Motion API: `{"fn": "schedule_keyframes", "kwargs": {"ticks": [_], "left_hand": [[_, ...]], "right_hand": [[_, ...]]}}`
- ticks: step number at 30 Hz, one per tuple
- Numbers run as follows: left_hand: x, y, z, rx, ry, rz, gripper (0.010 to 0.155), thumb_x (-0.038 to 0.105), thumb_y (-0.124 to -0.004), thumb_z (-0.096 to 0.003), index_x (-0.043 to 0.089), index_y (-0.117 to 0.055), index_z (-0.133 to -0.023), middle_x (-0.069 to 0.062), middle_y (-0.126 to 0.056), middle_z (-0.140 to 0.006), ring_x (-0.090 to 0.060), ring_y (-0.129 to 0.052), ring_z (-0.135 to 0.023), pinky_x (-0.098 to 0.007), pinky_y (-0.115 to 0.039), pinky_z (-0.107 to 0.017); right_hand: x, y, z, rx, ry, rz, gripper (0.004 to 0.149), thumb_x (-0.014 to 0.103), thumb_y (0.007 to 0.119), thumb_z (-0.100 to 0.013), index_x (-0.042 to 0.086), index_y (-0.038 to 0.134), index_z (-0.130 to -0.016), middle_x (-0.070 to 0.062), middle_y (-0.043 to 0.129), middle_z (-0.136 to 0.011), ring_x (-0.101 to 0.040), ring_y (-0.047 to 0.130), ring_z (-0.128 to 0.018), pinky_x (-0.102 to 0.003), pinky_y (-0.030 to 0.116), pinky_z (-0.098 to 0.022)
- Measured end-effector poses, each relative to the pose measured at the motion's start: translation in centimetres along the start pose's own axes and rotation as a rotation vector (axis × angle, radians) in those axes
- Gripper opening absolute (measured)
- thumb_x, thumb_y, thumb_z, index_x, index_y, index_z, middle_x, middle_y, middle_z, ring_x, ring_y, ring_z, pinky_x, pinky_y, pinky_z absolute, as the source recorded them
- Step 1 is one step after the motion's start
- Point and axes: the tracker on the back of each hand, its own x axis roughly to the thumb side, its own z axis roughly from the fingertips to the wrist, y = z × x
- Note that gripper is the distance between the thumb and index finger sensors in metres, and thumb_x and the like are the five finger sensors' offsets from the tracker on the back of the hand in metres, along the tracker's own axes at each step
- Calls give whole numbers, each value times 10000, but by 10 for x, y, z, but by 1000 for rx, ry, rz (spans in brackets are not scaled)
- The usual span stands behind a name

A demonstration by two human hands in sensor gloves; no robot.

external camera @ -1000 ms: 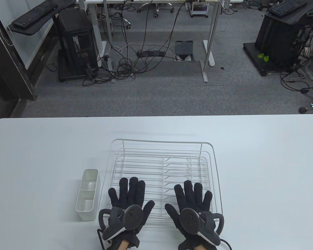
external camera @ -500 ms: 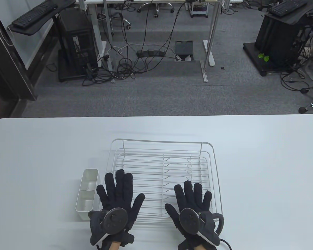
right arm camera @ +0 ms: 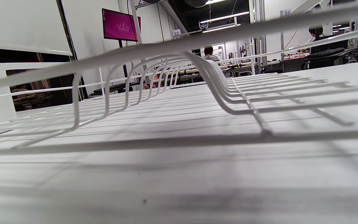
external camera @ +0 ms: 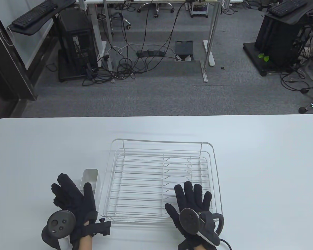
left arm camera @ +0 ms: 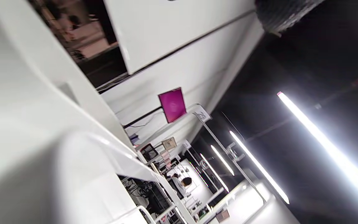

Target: Hang the cutlery bin on dish rack (Opening facing upward)

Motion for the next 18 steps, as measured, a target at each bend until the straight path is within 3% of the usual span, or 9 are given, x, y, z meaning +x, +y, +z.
{"fn": "schedule_keyframes", "kwargs": {"ticks": [3, 7, 18], "left_hand": [[-18, 6, -3, 11, 107, 74, 752, 572, -547, -622, 253, -88, -1123, -83, -144, -1218, -416, -21, -1059, -664, -81, -660], [-35, 8, -6, -77, 266, 128, 758, 494, -640, -623, 214, -162, -1141, -117, -150, -1202, -447, -33, -1033, -667, -131, -673], [-50, -4, -9, -201, 361, 151, 758, 428, -694, -613, 180, -210, -1140, -154, -194, -1189, -491, -99, -1024, -682, -208, -677]], "right_hand": [[0, 0, 0, -1, 0, 0, 748, 658, 543, -539, 186, 526, -1120, -211, 523, -1160, -500, 424, -1047, -671, 198, -668], [0, 0, 0, -2, 0, 0, 748, 657, 543, -539, 185, 527, -1119, -212, 528, -1158, -490, 457, -1039, -672, 201, -668], [0, 0, 0, -3, 0, 0, 749, 657, 543, -539, 183, 530, -1118, -215, 537, -1155, -493, 468, -1035, -671, 208, -669]]}}
